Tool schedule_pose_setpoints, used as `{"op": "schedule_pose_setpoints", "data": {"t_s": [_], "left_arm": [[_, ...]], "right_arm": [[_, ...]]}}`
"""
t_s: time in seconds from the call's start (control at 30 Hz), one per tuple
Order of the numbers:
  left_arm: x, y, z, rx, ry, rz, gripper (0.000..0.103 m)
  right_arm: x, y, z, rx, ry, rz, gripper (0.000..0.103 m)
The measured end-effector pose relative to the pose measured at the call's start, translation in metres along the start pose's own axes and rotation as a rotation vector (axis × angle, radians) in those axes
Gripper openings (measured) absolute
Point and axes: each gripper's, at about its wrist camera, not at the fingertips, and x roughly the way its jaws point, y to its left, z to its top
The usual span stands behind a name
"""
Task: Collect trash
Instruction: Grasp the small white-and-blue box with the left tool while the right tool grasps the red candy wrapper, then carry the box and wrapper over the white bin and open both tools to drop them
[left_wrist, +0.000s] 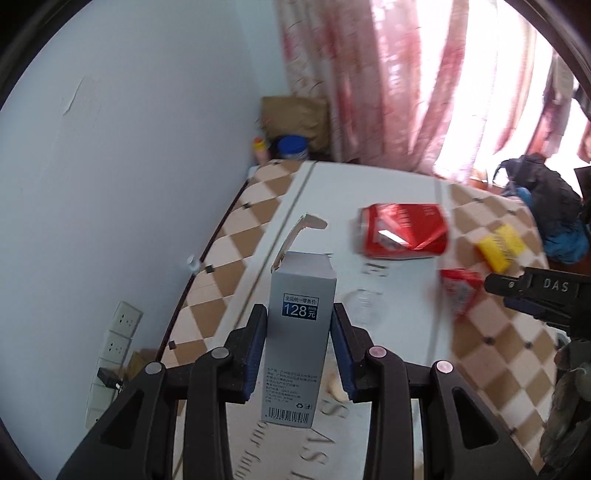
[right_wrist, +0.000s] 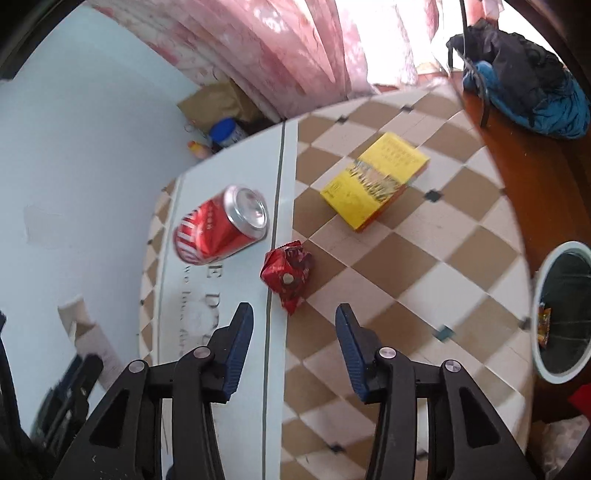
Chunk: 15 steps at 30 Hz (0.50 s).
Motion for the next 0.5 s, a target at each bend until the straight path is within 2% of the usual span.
{"op": "schedule_pose_setpoints", "data": {"t_s": [0.1, 0.23, 0.27, 0.3, 0.33, 0.43, 0.5], "left_arm": [[0.018, 0.006, 0.004, -0.014, 0.017, 0.017, 0.031], [0.032, 0.012, 0.008, -0.017, 0.025, 0.019, 0.031], [0.033, 0.011, 0.008, -0.015, 0.024, 0.017, 0.031], [0.030, 0.013, 0.008, -0.012, 0.022, 0.013, 0.031], [0.029, 0.013, 0.008, -0.008, 0.019, 0.011, 0.031], [0.019, 0.010, 0.008, -0.008, 0.011, -0.009, 0.031], [0.012, 0.008, 0.009, -0.003, 0.003, -0.024, 0.031]], "right_arm": [[0.024, 0.008, 0.009, -0.002, 0.011, -0.002, 0.048], [0.058, 0.029, 0.019, -0.071, 0.038, -0.071, 0.048], [0.065, 0.033, 0.019, -0.088, 0.043, -0.081, 0.044], [0.070, 0.037, 0.019, -0.105, 0.038, -0.097, 0.020], [0.073, 0.040, 0.019, -0.125, 0.037, -0.106, 0.012], [0.070, 0.047, 0.014, -0.171, 0.020, -0.113, 0.007], [0.059, 0.047, 0.008, -0.181, 0.004, -0.087, 0.005]]}}
